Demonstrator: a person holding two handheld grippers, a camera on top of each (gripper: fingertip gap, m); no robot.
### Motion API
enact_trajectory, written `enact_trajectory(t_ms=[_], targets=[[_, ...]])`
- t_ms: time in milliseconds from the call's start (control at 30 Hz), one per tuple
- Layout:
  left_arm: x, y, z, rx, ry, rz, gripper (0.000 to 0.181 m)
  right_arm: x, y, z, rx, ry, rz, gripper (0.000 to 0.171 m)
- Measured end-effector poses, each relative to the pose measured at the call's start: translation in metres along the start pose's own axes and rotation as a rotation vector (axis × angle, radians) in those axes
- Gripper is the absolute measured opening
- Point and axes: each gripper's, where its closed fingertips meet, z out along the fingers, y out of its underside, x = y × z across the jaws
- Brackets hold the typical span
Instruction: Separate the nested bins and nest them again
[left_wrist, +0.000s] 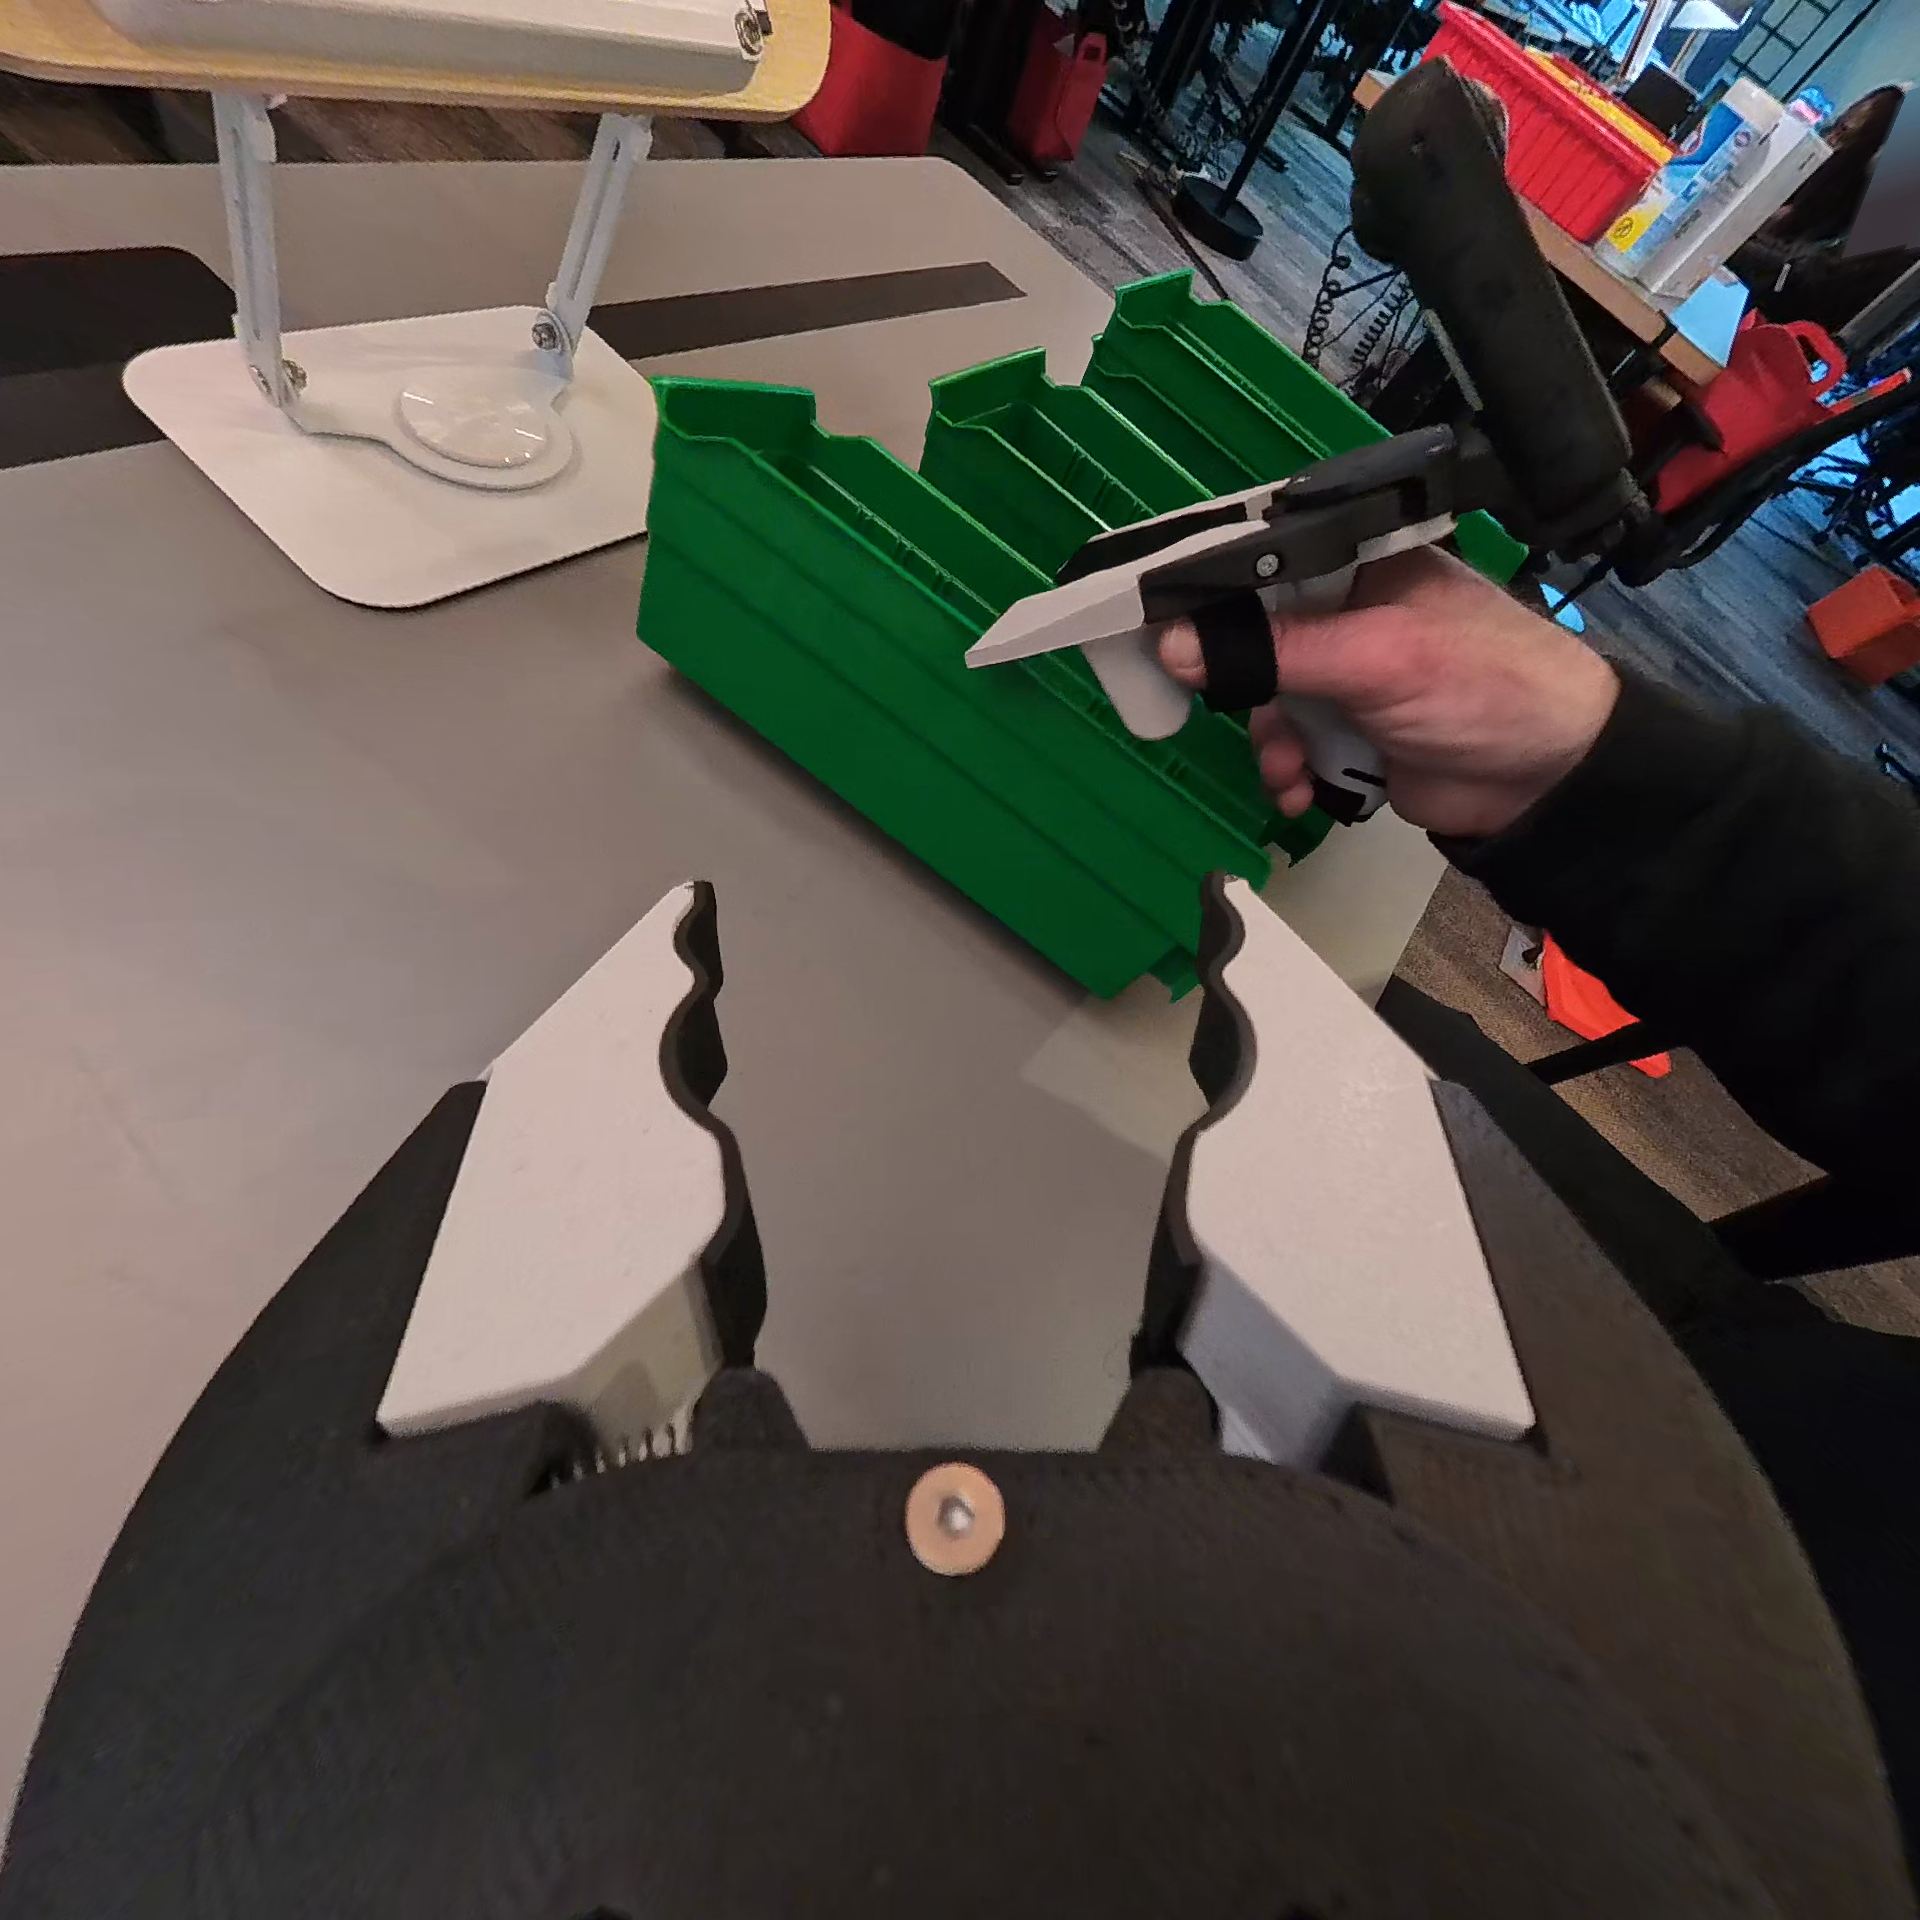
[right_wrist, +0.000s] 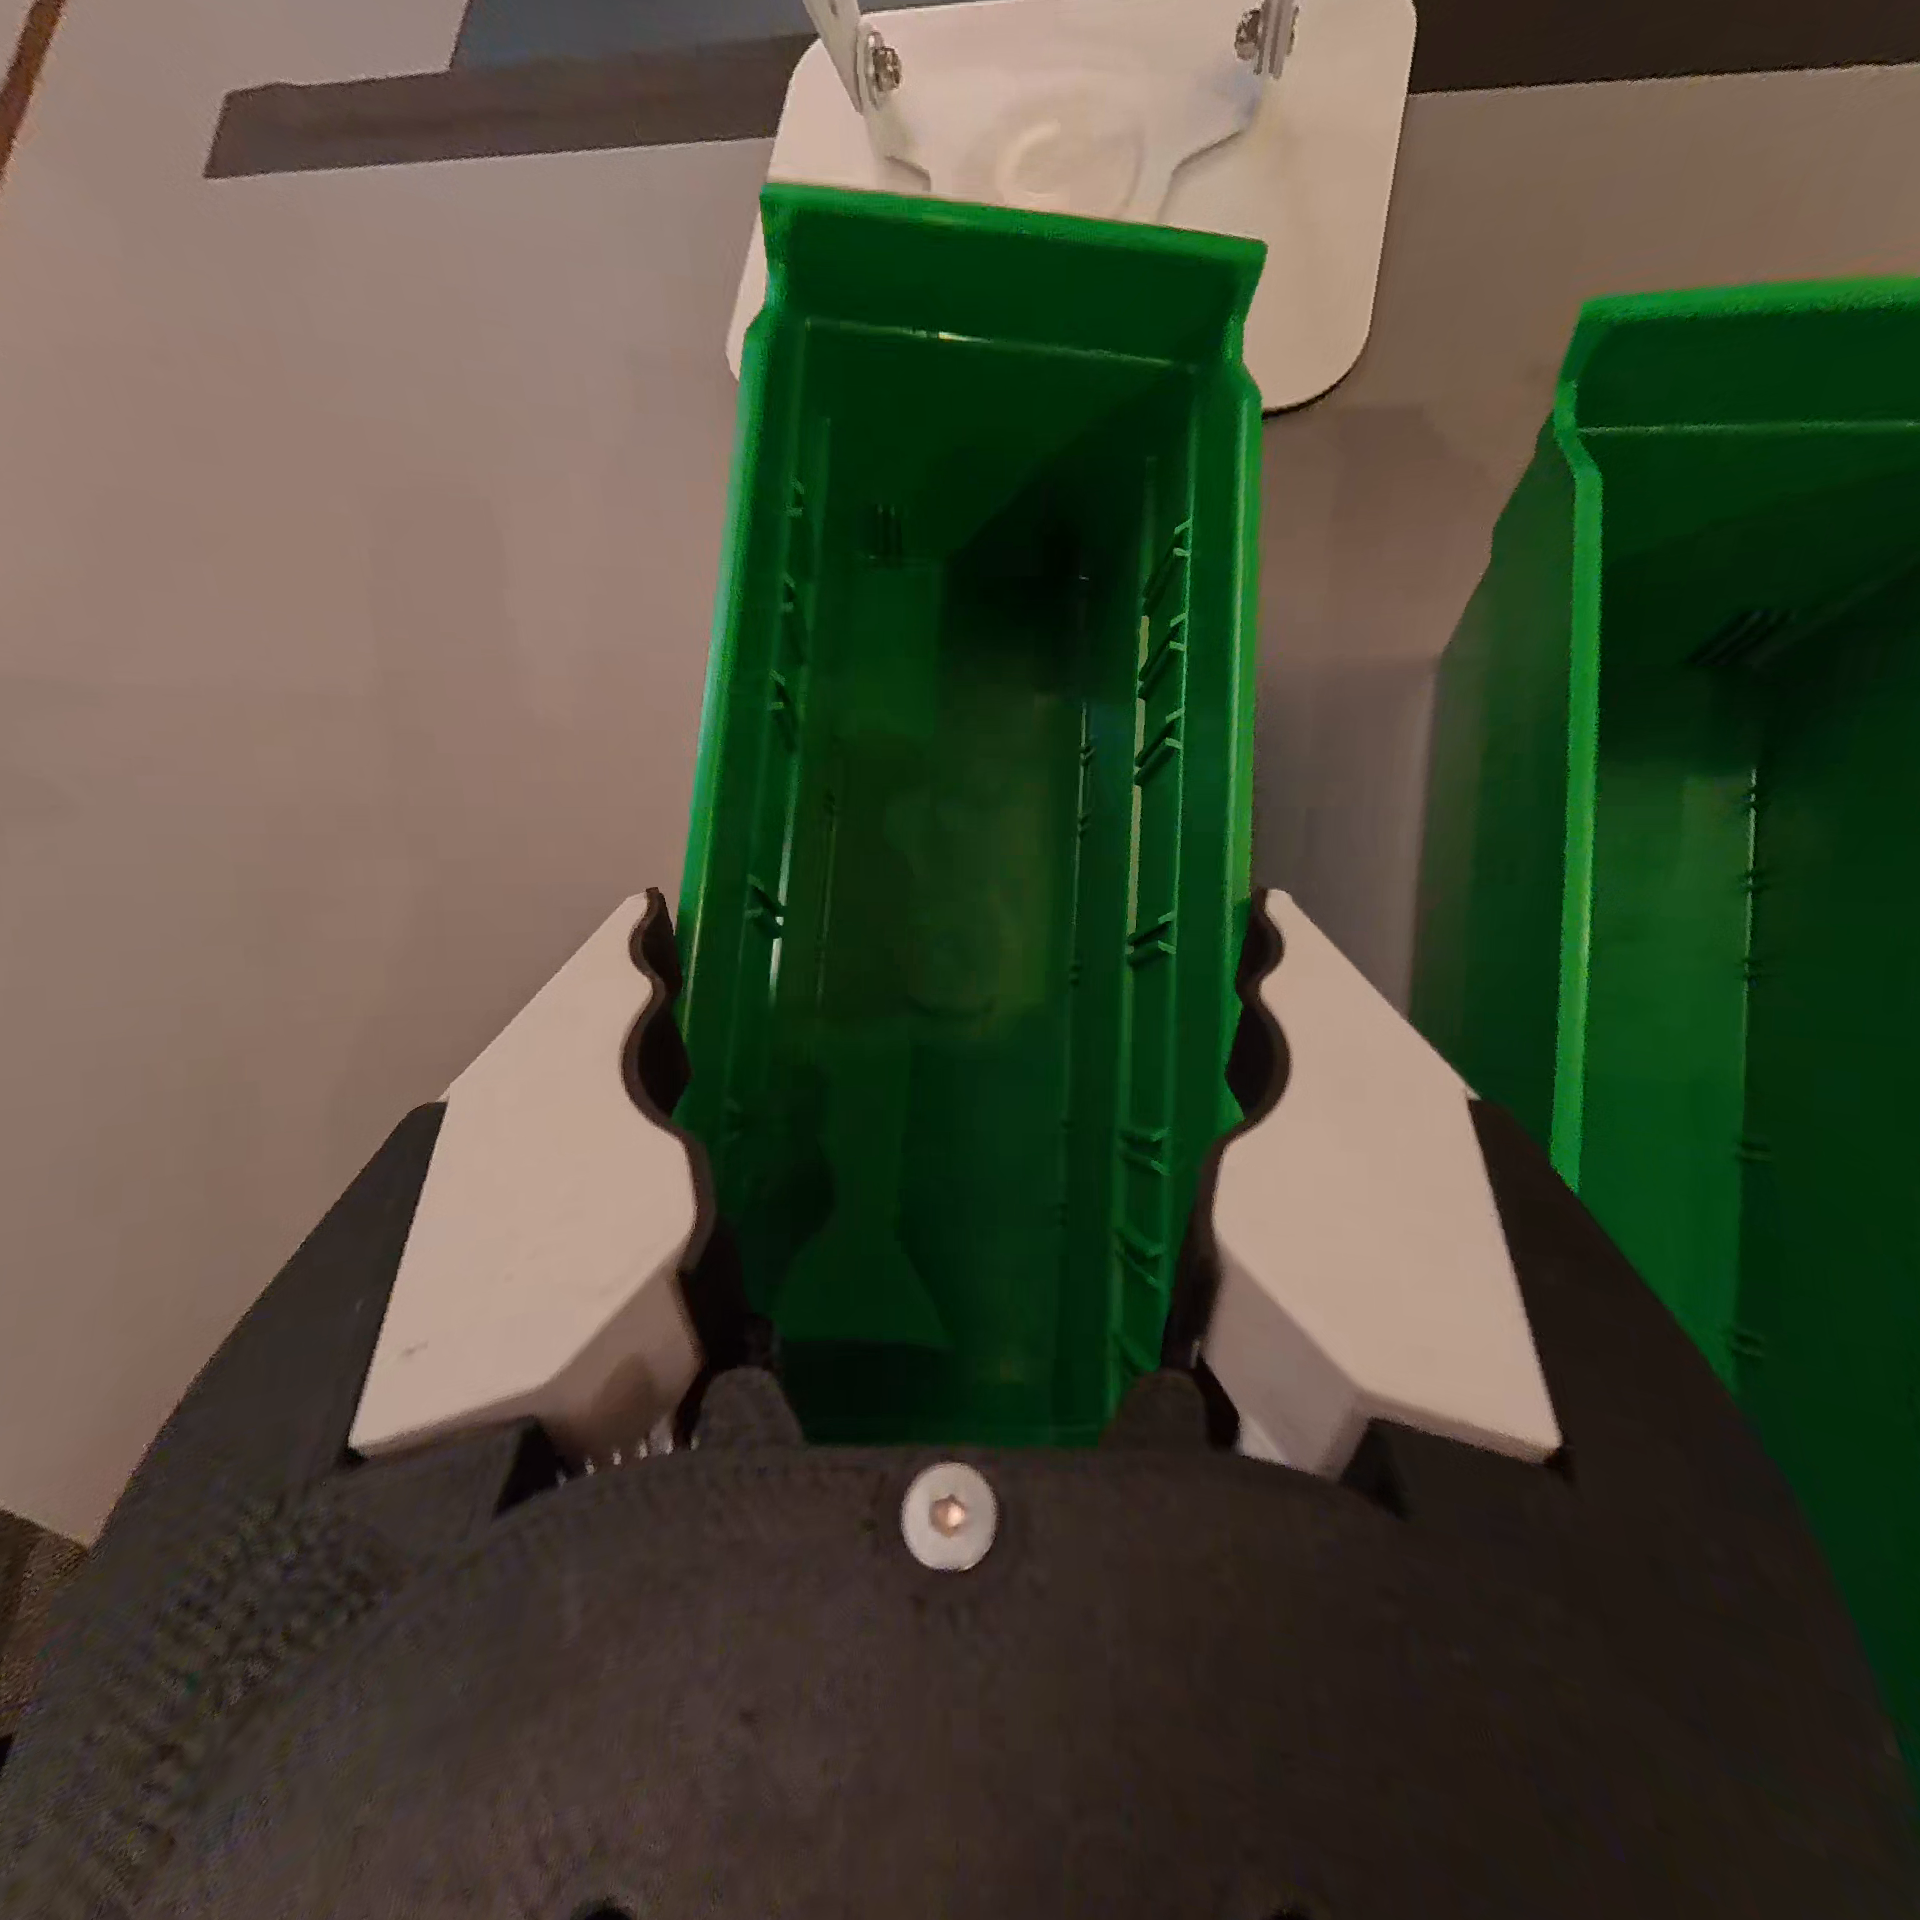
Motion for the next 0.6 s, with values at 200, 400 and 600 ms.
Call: enact_trajectory(t_ms=[200,400,600], targets=[[-0.001,0.001,-0.001,-0.001,-0.003,-0.002,0.091,-0.012,-0.010,-0.021,0.042,-0.059,-0.055,0.116],[-0.007,0.002,-0.005,0.005,-0.012,-0.014,0.091,0.053,-0.061,-0.100,0.122,0.069,-0.222,0.115],[-0.006,0.003,0.000,-0.006,-0.012,-0.013,0.091,0.222,-0.037,-0.137,-0.165,0.328,-0.238,0.117]])
